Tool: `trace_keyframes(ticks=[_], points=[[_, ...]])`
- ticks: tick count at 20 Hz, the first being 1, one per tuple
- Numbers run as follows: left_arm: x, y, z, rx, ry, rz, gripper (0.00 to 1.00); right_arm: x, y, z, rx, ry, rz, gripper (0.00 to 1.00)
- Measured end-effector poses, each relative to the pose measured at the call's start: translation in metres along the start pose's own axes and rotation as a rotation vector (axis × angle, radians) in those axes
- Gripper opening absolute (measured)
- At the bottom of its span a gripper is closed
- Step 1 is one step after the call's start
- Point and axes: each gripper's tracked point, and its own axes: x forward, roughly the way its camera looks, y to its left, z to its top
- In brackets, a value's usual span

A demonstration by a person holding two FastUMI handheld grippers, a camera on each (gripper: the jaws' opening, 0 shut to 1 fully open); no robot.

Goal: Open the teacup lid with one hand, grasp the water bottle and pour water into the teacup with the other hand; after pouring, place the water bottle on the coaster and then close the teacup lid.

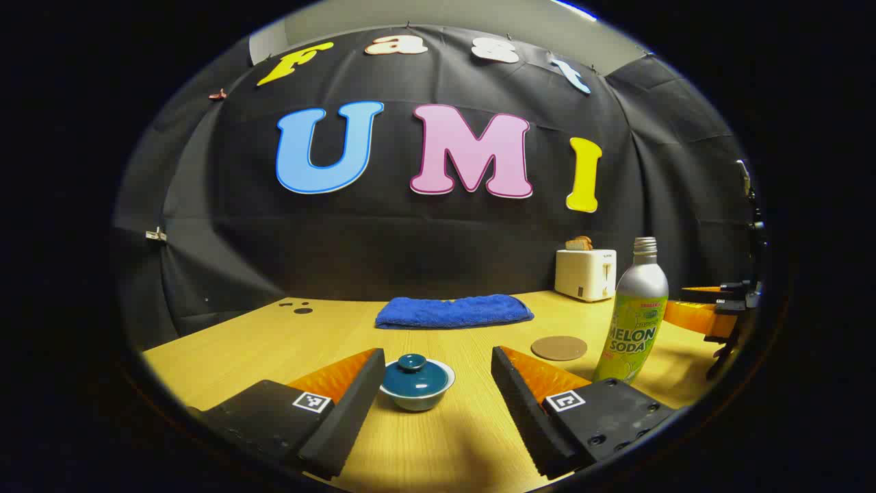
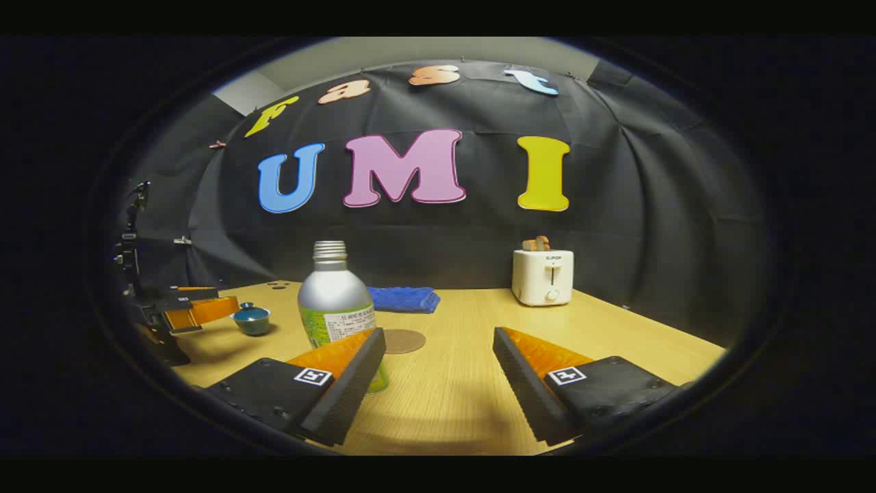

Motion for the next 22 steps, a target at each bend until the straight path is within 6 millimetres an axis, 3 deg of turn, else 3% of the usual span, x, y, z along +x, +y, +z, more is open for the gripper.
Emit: trace_keyframes(ticks=[7,14,18,22], points=[[0.036,0.026,-0.006,-0.032,0.054,0.049,0.98,0.003,0.006,0.000,0.002,0.000,0.036,0.98],[0.014,0.031,0.008,-0.091,-0.037,0.081,0.98,0.003,-0.003,0.001,-0.003,-0.004,-0.010,0.98],[0.016,0.040,0.010,-0.053,-0.034,0.088,0.98,0.003,-0.004,0.001,-0.003,-0.003,-0.020,0.98],[0.026,0.033,0.008,-0.047,-0.021,0.048,0.98,-0.006,-0.006,0.000,0.023,0.010,-0.023,0.98]])
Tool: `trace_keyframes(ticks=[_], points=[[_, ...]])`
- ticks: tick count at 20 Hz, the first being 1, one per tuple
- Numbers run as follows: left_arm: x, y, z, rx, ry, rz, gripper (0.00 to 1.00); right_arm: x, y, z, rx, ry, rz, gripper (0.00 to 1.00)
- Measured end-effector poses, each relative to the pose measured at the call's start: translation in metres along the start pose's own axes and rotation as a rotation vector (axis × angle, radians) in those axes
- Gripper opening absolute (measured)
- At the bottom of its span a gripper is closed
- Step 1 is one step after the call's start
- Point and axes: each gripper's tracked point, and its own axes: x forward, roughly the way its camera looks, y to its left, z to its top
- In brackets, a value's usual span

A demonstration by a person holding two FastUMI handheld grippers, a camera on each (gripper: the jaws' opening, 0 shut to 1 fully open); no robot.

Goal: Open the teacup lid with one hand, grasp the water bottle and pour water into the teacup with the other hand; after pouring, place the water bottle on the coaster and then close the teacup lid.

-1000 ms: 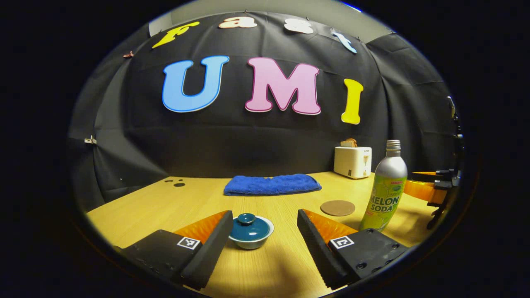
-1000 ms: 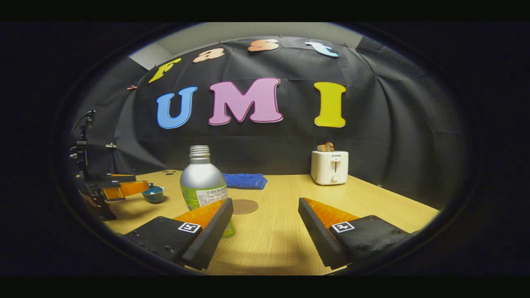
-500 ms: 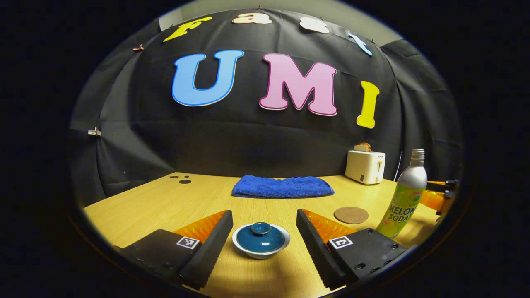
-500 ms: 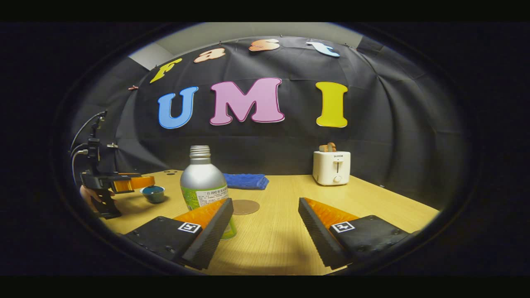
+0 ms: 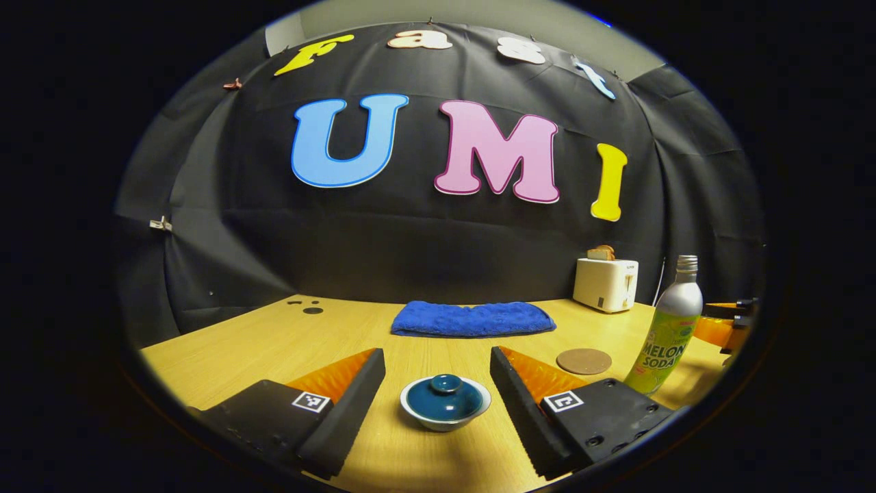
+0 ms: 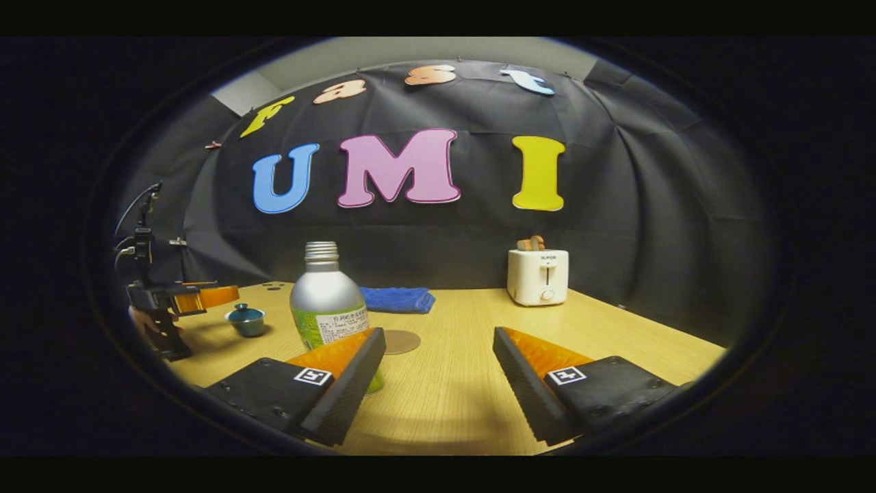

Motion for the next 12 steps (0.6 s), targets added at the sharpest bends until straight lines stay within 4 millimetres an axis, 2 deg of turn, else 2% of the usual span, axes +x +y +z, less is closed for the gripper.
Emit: trace_keyframes(ticks=[4,6,12], points=[[0.013,-0.007,0.000,0.027,0.009,-0.032,0.98,-0.015,-0.005,-0.002,0.043,0.043,0.003,0.98],[0.020,-0.011,-0.005,0.039,0.027,-0.045,0.96,-0.023,-0.007,0.006,0.045,0.030,-0.002,0.98],[0.038,-0.016,-0.017,0.059,0.067,-0.068,0.84,-0.040,0.002,0.030,0.043,-0.030,0.010,0.99]])
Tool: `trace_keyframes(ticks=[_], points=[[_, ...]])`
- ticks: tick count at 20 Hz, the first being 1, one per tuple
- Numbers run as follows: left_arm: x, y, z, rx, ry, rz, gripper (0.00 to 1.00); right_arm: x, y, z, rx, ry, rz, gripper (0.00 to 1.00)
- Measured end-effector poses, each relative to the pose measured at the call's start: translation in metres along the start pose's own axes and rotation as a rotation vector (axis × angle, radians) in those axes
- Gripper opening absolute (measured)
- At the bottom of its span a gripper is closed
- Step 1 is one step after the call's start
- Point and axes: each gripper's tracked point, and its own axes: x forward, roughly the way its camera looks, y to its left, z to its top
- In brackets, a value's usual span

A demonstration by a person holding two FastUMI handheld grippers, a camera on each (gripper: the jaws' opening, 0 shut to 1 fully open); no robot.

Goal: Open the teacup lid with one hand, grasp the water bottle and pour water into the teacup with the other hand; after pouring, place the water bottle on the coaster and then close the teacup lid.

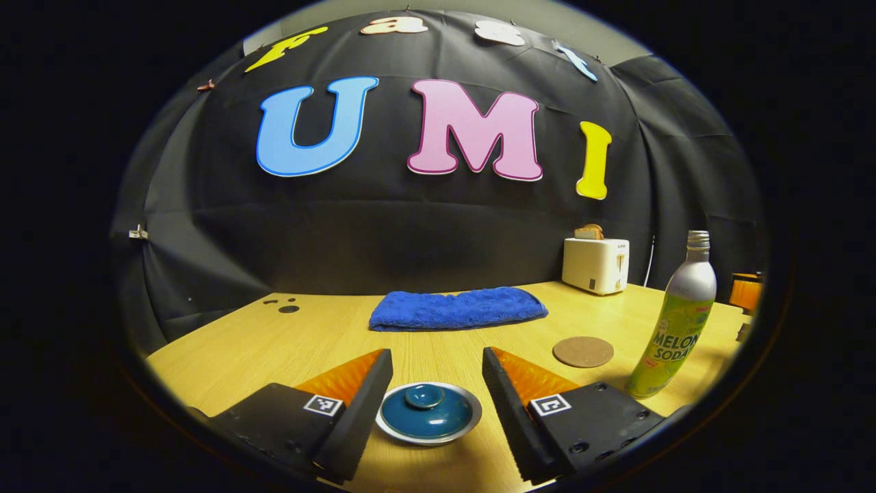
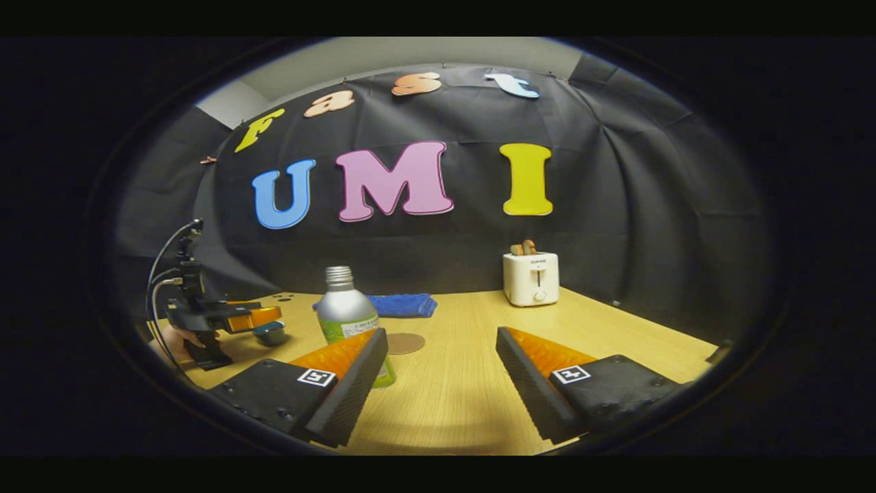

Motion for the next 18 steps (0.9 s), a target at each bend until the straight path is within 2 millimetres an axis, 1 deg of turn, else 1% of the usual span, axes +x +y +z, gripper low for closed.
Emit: trace_keyframes(ticks=[2,3,4,5,6,8,9,12,13,14,15,16,17,18], points=[[0.004,0.002,-0.002,0.002,0.004,0.005,0.80,-0.001,0.005,0.000,0.003,-0.010,0.013,0.99],[0.007,0.001,0.000,0.004,0.000,0.005,0.76,-0.001,0.005,-0.001,-0.006,-0.013,0.004,0.99],[0.008,0.002,-0.002,0.006,0.011,0.007,0.73,-0.001,0.006,-0.006,-0.018,-0.007,-0.001,0.99],[0.007,0.001,-0.004,0.007,0.017,0.005,0.70,-0.001,0.011,-0.008,-0.028,-0.001,0.007,0.99],[0.009,0.001,-0.005,0.009,0.027,0.005,0.69,-0.002,0.017,-0.009,-0.037,0.000,0.019,0.99],[0.010,0.000,-0.007,0.018,0.042,0.011,0.63,-0.002,0.026,-0.009,-0.050,0.004,0.044,0.99],[0.010,0.001,-0.009,0.022,0.048,0.016,0.55,-0.001,0.031,-0.010,-0.051,0.007,0.056,0.99],[0.011,0.003,-0.010,0.030,0.056,0.031,0.51,-0.001,0.042,-0.014,-0.047,0.017,0.085,0.99],[0.011,0.005,-0.011,0.035,0.062,0.039,0.47,-0.002,0.045,-0.014,-0.048,0.019,0.090,0.99],[0.012,0.007,-0.013,0.041,0.068,0.051,0.45,-0.002,0.046,-0.015,-0.049,0.020,0.093,0.99],[0.011,0.009,-0.012,0.041,0.068,0.059,0.38,-0.002,0.048,-0.016,-0.051,0.021,0.099,0.99],[0.009,0.010,-0.011,0.037,0.066,0.063,0.35,-0.002,0.050,-0.016,-0.051,0.023,0.103,0.99],[0.009,0.011,-0.011,0.032,0.060,0.067,0.28,-0.002,0.051,-0.016,-0.051,0.023,0.105,0.99],[0.009,0.014,-0.009,0.026,0.048,0.078,0.25,-0.001,0.052,-0.017,-0.049,0.026,0.107,0.99]])
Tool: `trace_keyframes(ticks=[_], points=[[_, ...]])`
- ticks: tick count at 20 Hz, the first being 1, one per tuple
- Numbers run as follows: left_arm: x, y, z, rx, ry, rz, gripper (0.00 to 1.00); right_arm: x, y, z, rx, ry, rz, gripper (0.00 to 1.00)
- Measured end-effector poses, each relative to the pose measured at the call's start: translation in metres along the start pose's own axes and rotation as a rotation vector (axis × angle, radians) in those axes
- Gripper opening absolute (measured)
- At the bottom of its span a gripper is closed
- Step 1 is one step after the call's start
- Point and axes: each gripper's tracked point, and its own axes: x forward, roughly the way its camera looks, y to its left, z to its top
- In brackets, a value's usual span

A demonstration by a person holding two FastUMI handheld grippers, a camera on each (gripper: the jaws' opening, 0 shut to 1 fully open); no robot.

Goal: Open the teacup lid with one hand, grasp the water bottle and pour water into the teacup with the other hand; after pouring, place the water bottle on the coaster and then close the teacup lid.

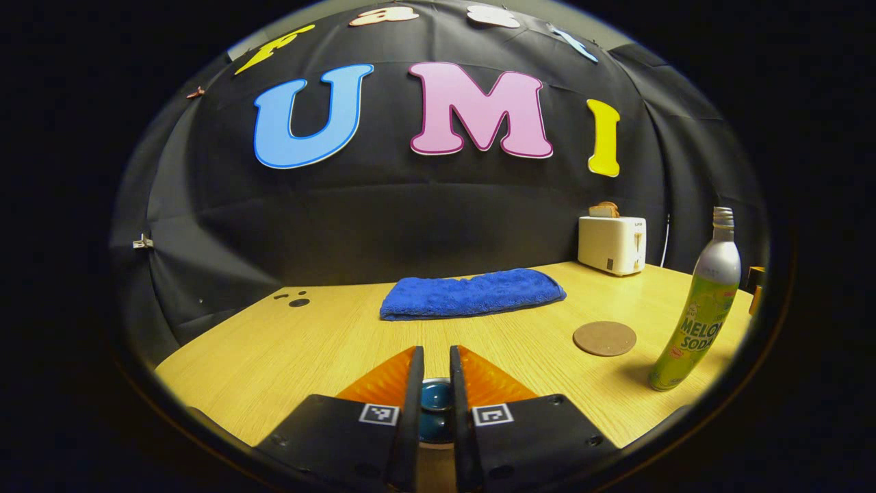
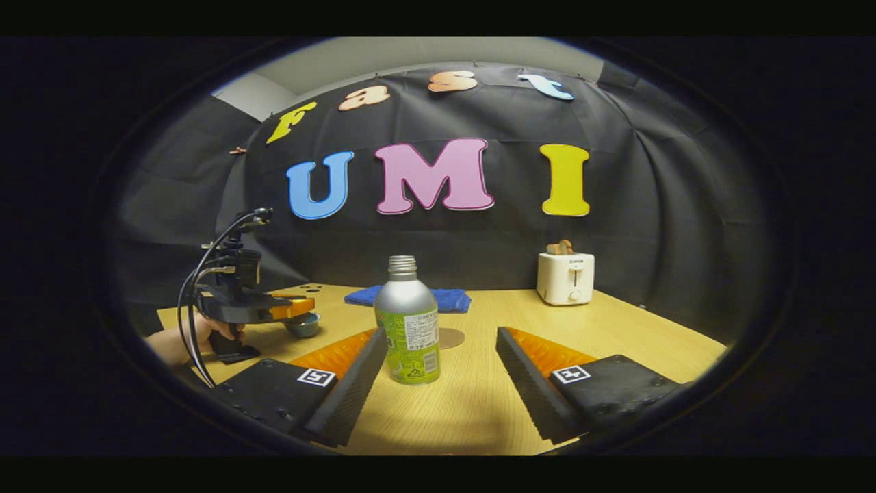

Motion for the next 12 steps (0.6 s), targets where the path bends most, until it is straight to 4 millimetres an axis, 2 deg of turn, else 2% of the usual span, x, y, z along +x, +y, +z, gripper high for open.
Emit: trace_keyframes(ticks=[1,2,4,6,7,8,9,10,12], points=[[0.000,0.003,0.000,-0.011,-0.007,0.009,0.14,0.001,0.001,-0.001,0.005,0.003,0.004,0.99],[0.000,0.002,0.001,-0.017,-0.010,0.005,0.09,0.001,0.004,0.000,0.009,0.004,0.008,0.99],[-0.001,0.000,-0.001,-0.012,-0.007,0.000,0.06,0.001,0.005,-0.001,0.011,0.005,0.011,0.99],[0.000,-0.011,-0.003,0.002,0.011,-0.048,0.10,0.000,0.005,-0.001,0.009,0.003,0.010,0.99],[-0.001,-0.013,-0.006,0.013,0.025,-0.066,0.35,0.000,0.006,-0.001,0.011,0.002,0.012,0.99],[-0.004,-0.014,-0.010,0.022,0.050,-0.067,0.41,0.001,0.007,0.000,0.012,0.001,0.012,0.99],[-0.003,-0.015,-0.014,0.034,0.069,-0.065,0.64,0.001,0.007,0.001,0.012,0.000,0.012,0.99],[-0.008,-0.014,-0.016,0.046,0.078,-0.062,0.71,0.002,0.007,0.002,0.012,-0.003,0.012,0.99],[-0.009,-0.009,-0.016,0.051,0.083,-0.050,0.71,0.003,0.007,0.003,0.012,-0.008,0.015,0.99]])
